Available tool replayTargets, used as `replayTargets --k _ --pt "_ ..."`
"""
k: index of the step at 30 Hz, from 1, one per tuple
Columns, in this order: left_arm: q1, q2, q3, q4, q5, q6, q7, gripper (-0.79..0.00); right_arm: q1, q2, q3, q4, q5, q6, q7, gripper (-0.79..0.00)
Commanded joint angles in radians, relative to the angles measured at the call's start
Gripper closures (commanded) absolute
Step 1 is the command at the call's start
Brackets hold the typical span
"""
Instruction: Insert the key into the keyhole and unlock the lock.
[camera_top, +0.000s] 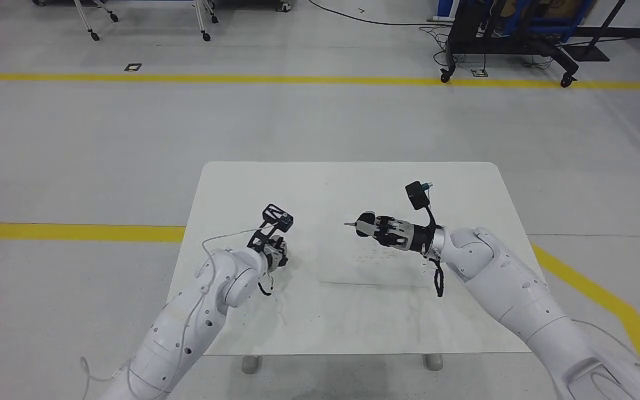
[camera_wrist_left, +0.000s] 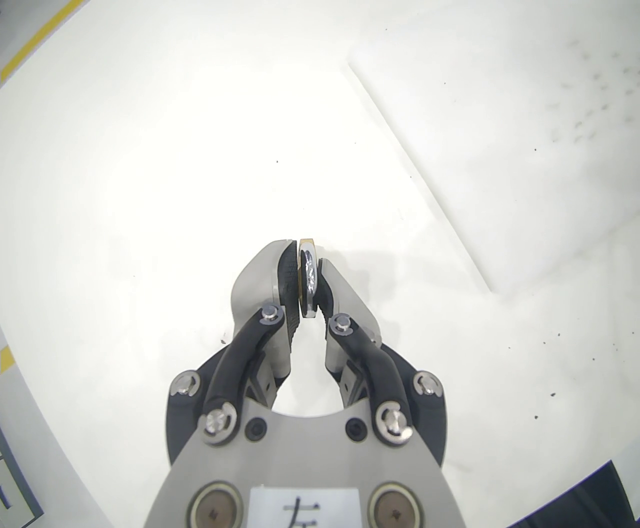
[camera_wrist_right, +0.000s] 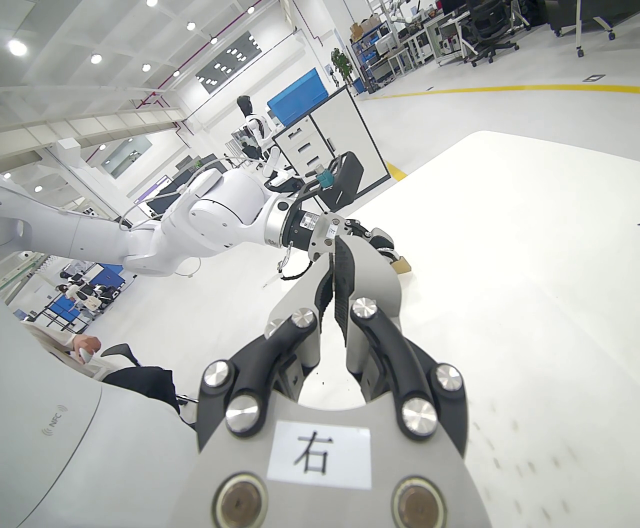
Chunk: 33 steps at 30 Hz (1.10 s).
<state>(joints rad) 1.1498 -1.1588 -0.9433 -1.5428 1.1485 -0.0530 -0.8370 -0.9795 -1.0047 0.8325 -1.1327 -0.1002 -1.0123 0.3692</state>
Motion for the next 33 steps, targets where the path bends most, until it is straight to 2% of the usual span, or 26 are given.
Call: replayTargets --k 1,6,10,14,21,31,33 --pt "0.003 0.0 -0.004 0.0 0.0 0.0 -0.003 -0.068 0.0 0.0 0.0 0.0 0.0 0.0 0.0 0.0" --pt "0.008 -0.001 -0.016 -0.002 0.0 -0.004 -0.008 -0.046 0.0 0.0 0.0 0.0 0.0 0.0 0.0 0.0" --pt "0.012 -0.001 -0.022 -0.007 0.001 -0.006 -0.014 0.0 0.0 0.0 0.0 0.0 0.0 0.0 0.0 0.0" --pt "0.016 -0.002 -0.027 -0.011 0.004 -0.006 -0.015 0.0 0.0 0.0 0.0 0.0 0.0 0.0 0.0 0.0" --pt "-0.006 -0.01 -0.019 0.036 0.017 -0.007 -0.017 0.0 0.0 0.0 0.0 0.0 0.0 0.0 0.0 0.0" --pt "0.001 -0.014 -0.036 0.032 0.008 -0.027 0.045 0.0 0.0 0.0 0.0 0.0 0.0 0.0 0.0 0.0" --pt "0.003 -0.014 -0.048 0.031 -0.01 -0.045 0.095 0.0 0.0 0.0 0.0 0.0 0.0 0.0 0.0 0.0"
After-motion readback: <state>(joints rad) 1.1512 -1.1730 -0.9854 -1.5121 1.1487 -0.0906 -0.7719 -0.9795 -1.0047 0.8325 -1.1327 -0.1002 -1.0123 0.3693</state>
